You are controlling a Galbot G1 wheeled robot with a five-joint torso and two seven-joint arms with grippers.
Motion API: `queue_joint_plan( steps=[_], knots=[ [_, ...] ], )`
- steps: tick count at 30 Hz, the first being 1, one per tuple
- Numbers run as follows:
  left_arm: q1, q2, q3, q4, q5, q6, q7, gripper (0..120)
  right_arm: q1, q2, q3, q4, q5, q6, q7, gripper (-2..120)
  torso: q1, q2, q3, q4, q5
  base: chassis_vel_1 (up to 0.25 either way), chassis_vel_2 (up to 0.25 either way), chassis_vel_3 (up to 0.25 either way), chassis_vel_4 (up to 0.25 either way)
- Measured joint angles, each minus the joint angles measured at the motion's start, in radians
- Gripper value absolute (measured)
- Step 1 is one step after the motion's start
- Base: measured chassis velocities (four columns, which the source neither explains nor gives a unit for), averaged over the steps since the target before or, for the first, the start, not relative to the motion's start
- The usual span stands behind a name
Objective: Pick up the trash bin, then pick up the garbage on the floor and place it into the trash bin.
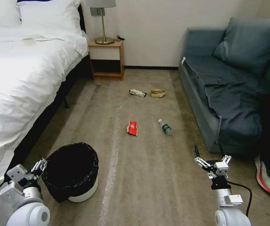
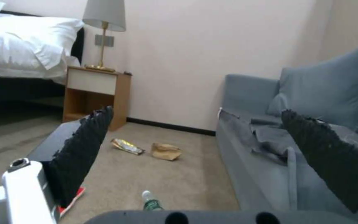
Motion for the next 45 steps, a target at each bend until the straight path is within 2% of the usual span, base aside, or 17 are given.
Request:
queue_joint_plan(
  steps=[8, 14, 15, 17, 18, 20, 21, 22, 24, 25, 27, 29, 30, 32, 35, 43, 45],
  knots=[
    [-0.028, 0.004, 0.003, 0.058, -0.094, 0.038, -0.039, 94, -0.004, 0.002, 0.006, 0.001, -0.002, 0.005, -0.005, 100, 0.000, 0.000, 0.000, 0.0000, -0.0001, 0.000, 0.000, 0.000, 0.000],
    [-0.047, 0.007, 0.013, 0.088, -0.147, 0.067, -0.034, 82, -0.005, 0.006, 0.007, -0.001, -0.006, 0.011, -0.011, 100, 0.000, 0.000, 0.000, 0.0000, 0.0001, 0.000, 0.000, 0.000, 0.000],
    [-0.050, 0.007, 0.019, 0.093, -0.159, 0.075, -0.029, 76, -0.004, 0.008, 0.006, -0.002, -0.007, 0.013, -0.013, 100, 0.000, 0.000, 0.000, 0.0000, 0.0000, 0.000, 0.000, 0.000, 0.000],
    [-0.052, 0.006, 0.022, 0.094, -0.164, 0.079, -0.028, 74, -0.004, 0.009, 0.006, -0.003, -0.008, 0.014, -0.014, 100, 0.000, 0.000, 0.000, 0.0000, 0.0000, 0.000, 0.000, 0.000, 0.000],
    [-0.054, 0.006, 0.028, 0.099, -0.177, 0.088, -0.028, 64, -0.004, 0.010, 0.006, -0.005, -0.008, 0.016, -0.014, 100, 0.000, 0.000, 0.000, -0.0001, 0.0001, 0.000, 0.000, 0.000, 0.000],
    [-0.055, 0.005, 0.031, 0.103, -0.185, 0.093, -0.029, 61, -0.004, 0.010, 0.006, -0.006, -0.008, 0.017, -0.014, 100, 0.000, 0.000, 0.000, -0.0001, 0.0001, 0.000, 0.000, 0.000, 0.000],
    [-0.056, 0.005, 0.032, 0.106, -0.191, 0.096, -0.030, 54, -0.004, 0.010, 0.006, -0.007, -0.008, 0.018, -0.015, 100, 0.000, 0.000, 0.000, -0.0001, 0.0000, 0.000, 0.000, 0.000, 0.000],
    [-0.056, 0.005, 0.032, 0.106, -0.191, 0.096, -0.030, 54, -0.004, 0.010, 0.006, -0.007, -0.008, 0.018, -0.015, 100, 0.000, 0.000, 0.000, -0.0001, 0.0000, 0.000, 0.000, 0.000, 0.000],
    [-0.056, 0.004, 0.034, 0.113, -0.201, 0.100, -0.034, 43, -0.003, 0.010, 0.007, -0.010, -0.007, 0.021, -0.015, 100, 0.000, 0.000, 0.000, -0.0001, 0.0001, 0.000, 0.000, 0.000, 0.000],
    [-0.056, 0.004, 0.034, 0.113, -0.201, 0.100, -0.034, 43, -0.003, 0.010, 0.007, -0.010, -0.007, 0.021, -0.015, 100, 0.000, 0.000, 0.000, -0.0001, 0.0001, 0.000, 0.000, 0.000, 0.000],
    [-0.056, 0.003, 0.033, 0.119, -0.201, 0.098, -0.035, 31, -0.002, 0.010, 0.007, -0.012, -0.006, 0.023, -0.017, 100, 0.000, 0.000, 0.000, 0.0001, 0.0005, 0.000, 0.000, 0.000, 0.000],
    [-0.056, 0.002, 0.032, 0.122, -0.200, 0.096, -0.035, 28, -0.001, 0.010, 0.007, -0.013, -0.006, 0.024, -0.017, 100, 0.000, 0.000, 0.000, 0.0001, 0.0004, 0.000, 0.000, 0.000, 0.000],
    [-0.056, 0.001, 0.031, 0.123, -0.199, 0.094, -0.035, 21, -0.001, 0.010, 0.007, -0.014, -0.006, 0.025, -0.018, 100, 0.000, 0.000, 0.000, 0.0001, 0.0004, 0.000, 0.000, 0.000, 0.000],
    [-0.055, 0.001, 0.031, 0.124, -0.197, 0.091, -0.035, 18, 0.000, 0.010, 0.007, -0.015, -0.006, 0.025, -0.018, 100, 0.000, 0.000, 0.000, 0.0001, 0.0004, 0.000, 0.000, 0.000, 0.000],
    [-0.051, -0.001, 0.033, 0.125, -0.192, 0.087, -0.033, 4, 0.003, 0.010, 0.006, -0.020, -0.005, 0.028, -0.018, 100, 0.000, 0.000, 0.000, 0.0000, -0.0002, 0.000, 0.000, 0.000, 0.000],
    [-0.044, -0.002, 0.033, 0.117, -0.160, 0.074, -0.019, 4, 0.006, 0.012, 0.007, -0.024, -0.006, 0.037, -0.011, 100, 0.000, 0.000, 0.000, -0.0002, -0.0005, 0.000, 0.000, 0.000, 0.000],
    [-0.039, -0.003, 0.034, 0.104, -0.117, 0.059, 0.002, 4, 0.008, 0.014, 0.012, -0.024, -0.018, 0.037, 0.009, 100, 0.000, 0.000, 0.000, -0.0002, -0.0001, 0.000, 0.000, 0.000, 0.000]
  ],
)
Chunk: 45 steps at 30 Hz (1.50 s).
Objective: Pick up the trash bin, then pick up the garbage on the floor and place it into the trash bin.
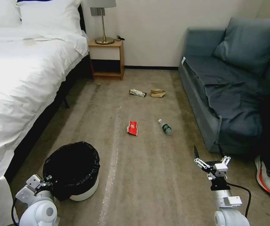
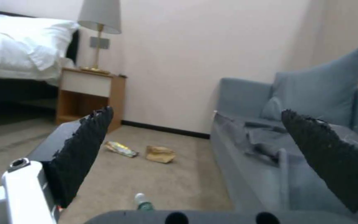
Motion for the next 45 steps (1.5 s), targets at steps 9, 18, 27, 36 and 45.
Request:
queue_joint_plan(
  steps=[9, 18, 27, 36, 45],
  knots=[
    [0.010, 0.010, 0.017, -0.066, 0.185, -0.021, 0.099, 4, 0.024, 0.001, -0.009, -0.005, -0.068, -0.002, 0.192, 100, 0.000, 0.000, 0.000, 0.0002, 0.0002, 0.000, 0.000, 0.000, 0.000],
    [-0.010, 0.019, 0.037, -0.122, 0.265, -0.008, 0.125, 4, 0.046, 0.001, -0.003, -0.009, -0.116, 0.020, 0.230, 100, 0.000, 0.000, 0.000, 0.0001, 0.0002, 0.000, 0.000, 0.000, 0.000],
    [-0.026, 0.025, 0.057, -0.163, 0.367, -0.011, 0.155, 4, 0.059, 0.008, -0.009, -0.019, -0.141, 0.037, 0.212, 100, 0.000, 0.000, 0.000, 0.0002, 0.0002, 0.000, 0.000, 0.000, 0.000],
    [-0.031, 0.026, 0.082, -0.195, 0.392, -0.012, 0.158, 4, 0.067, 0.007, -0.003, -0.011, -0.118, 0.033, 0.209, 100, 0.000, 0.000, 0.000, 0.0002, 0.0000, 0.000, 0.000, 0.000, 0.000],
    [-0.019, 0.017, 0.083, -0.204, 0.411, -0.025, 0.162, 4, 0.065, 0.009, 0.015, -0.013, -0.102, 0.034, 0.192, 100, 0.000, 0.000, 0.000, 0.0002, 0.0001, 0.000, 0.000, 0.000, 0.000]
  ],
)
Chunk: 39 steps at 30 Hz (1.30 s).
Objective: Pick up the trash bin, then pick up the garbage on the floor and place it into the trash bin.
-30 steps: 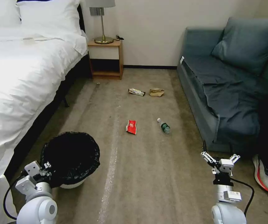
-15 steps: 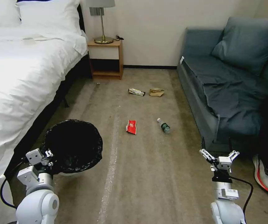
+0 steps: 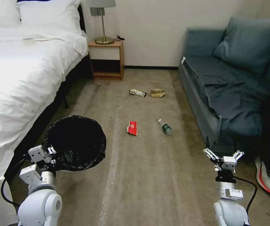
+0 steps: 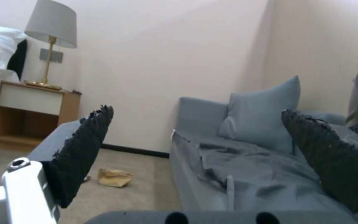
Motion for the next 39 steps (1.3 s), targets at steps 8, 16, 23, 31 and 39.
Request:
queue_joint_plan(
  steps=[8, 16, 23, 31, 39],
  knots=[
    [0.006, -0.001, -0.006, -0.001, -0.007, -0.007, 0.001, 4, -0.004, 0.002, 0.007, -0.004, 0.003, 0.009, -0.007, 100, 0.000, 0.000, 0.000, 0.0000, 0.0001, 0.000, 0.000, 0.000, 0.000],
    [0.005, -0.002, -0.006, 0.000, -0.008, -0.010, 0.002, 4, -0.005, 0.003, 0.016, -0.009, 0.003, 0.016, -0.011, 100, 0.000, 0.000, 0.000, 0.0000, 0.0001, 0.000, 0.000, 0.000, 0.000],
    [0.001, -0.001, -0.014, 0.007, -0.010, -0.011, 0.003, 4, -0.007, 0.005, 0.020, -0.015, 0.003, 0.021, -0.016, 100, 0.000, 0.000, 0.000, 0.0000, 0.0001, -0.020, 0.015, 0.022, -0.015],
    [-0.002, -0.001, -0.015, 0.014, -0.009, -0.015, 0.008, 4, -0.004, 0.006, 0.020, -0.018, 0.004, 0.023, -0.017, 100, 0.000, 0.000, 0.000, 0.0000, 0.0000, -0.065, 0.053, 0.051, -0.061],
    [-0.002, -0.001, -0.021, 0.024, -0.002, -0.025, 0.017, 4, -0.003, 0.007, 0.020, -0.024, 0.005, 0.026, -0.021, 100, 0.000, 0.000, 0.000, 0.0001, 0.0001, -0.059, 0.063, 0.066, -0.063]
  ],
)
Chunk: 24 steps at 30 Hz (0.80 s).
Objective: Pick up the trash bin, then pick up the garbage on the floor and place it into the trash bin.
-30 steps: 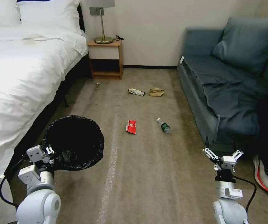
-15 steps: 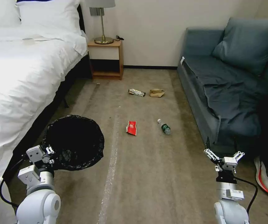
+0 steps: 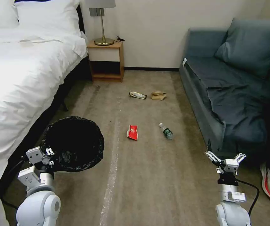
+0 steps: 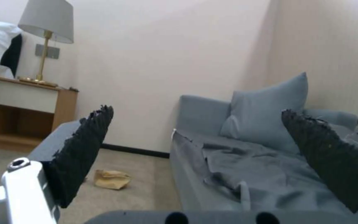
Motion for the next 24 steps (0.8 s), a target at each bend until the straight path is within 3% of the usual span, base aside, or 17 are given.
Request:
queue_joint_plan(
  steps=[24],
  knots=[
    [-0.002, 0.000, -0.003, 0.000, -0.007, 0.000, -0.001, 4, 0.005, 0.002, 0.013, -0.007, 0.013, 0.006, -0.009, 100, 0.000, 0.000, 0.000, 0.0000, 0.0000, -0.074, 0.067, 0.073, -0.072]
  ],
)
